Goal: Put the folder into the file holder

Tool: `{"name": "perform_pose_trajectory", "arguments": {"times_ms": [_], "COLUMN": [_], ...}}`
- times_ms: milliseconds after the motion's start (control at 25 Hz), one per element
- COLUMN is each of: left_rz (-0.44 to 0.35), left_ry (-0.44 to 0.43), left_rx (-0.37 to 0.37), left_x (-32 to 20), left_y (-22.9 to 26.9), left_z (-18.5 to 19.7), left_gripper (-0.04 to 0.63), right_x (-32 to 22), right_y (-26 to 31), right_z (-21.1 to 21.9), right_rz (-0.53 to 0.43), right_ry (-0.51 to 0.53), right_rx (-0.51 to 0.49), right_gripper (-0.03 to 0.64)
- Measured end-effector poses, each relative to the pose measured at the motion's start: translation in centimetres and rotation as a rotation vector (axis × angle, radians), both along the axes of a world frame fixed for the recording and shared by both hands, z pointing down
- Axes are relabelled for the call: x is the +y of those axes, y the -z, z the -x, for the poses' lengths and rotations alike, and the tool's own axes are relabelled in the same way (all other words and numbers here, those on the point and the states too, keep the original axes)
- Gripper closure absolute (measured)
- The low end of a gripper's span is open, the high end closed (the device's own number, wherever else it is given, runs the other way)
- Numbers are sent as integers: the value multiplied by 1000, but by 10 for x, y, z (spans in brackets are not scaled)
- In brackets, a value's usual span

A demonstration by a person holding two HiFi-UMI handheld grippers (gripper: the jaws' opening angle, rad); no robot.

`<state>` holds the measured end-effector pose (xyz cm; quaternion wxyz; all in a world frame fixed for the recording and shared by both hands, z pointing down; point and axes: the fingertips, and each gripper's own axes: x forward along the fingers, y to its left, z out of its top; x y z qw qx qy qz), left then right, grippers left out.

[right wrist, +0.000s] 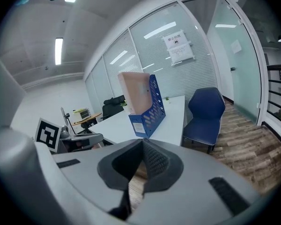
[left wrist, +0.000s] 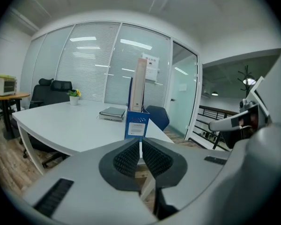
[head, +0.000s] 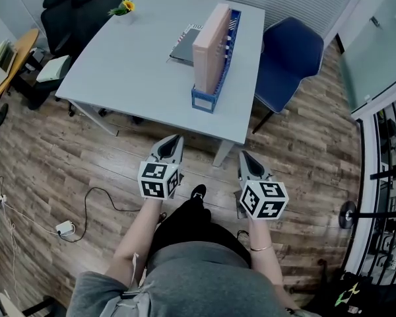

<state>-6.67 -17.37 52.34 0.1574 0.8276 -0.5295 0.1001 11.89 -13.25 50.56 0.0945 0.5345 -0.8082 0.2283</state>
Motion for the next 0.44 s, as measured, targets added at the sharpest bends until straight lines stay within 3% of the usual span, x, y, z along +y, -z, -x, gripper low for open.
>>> {"name": "perform_pose_trajectory", "arguments": {"times_ms": [120,440], "left_rz": [26,17], "left_ry": [4,-13], "left_rx": [49,5], "left_x": [4,15], "left_y": [-1,5], "left_z": [1,1], "left_gripper": [560,560], "right_x": [3,11], "right_y": [-2,3], "right_z": [0,1], "right_rz": [2,-2], "right_ry": [6,11], "right_rx": [14,18], "right_gripper": [614,614]}}
